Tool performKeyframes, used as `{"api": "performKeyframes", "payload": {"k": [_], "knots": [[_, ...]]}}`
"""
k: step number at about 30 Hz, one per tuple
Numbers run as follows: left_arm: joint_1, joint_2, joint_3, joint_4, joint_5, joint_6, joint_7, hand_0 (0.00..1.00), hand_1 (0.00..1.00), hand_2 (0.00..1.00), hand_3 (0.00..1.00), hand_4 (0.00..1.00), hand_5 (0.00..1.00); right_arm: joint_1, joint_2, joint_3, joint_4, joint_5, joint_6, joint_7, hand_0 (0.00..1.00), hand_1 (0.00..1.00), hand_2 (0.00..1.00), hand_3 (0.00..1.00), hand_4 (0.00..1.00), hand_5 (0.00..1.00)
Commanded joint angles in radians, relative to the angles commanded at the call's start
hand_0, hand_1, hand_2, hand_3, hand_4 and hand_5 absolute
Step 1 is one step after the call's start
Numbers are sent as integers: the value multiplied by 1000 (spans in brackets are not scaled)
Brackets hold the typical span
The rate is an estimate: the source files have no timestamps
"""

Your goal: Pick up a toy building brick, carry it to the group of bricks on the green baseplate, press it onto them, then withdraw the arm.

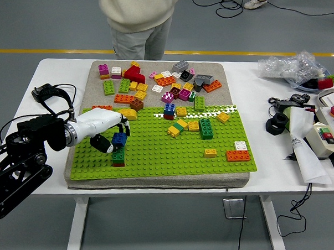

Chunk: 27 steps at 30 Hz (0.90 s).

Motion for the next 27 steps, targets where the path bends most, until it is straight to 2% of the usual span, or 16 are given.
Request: {"api": "performKeyframes", "payload": {"k": [27], "knots": [[-9, -19, 4, 40, -16, -1, -5, 775, 734, 530, 568, 704, 2, 6, 0, -2, 0, 6, -1, 0, 771, 691, 740, 765, 998, 764]]}}
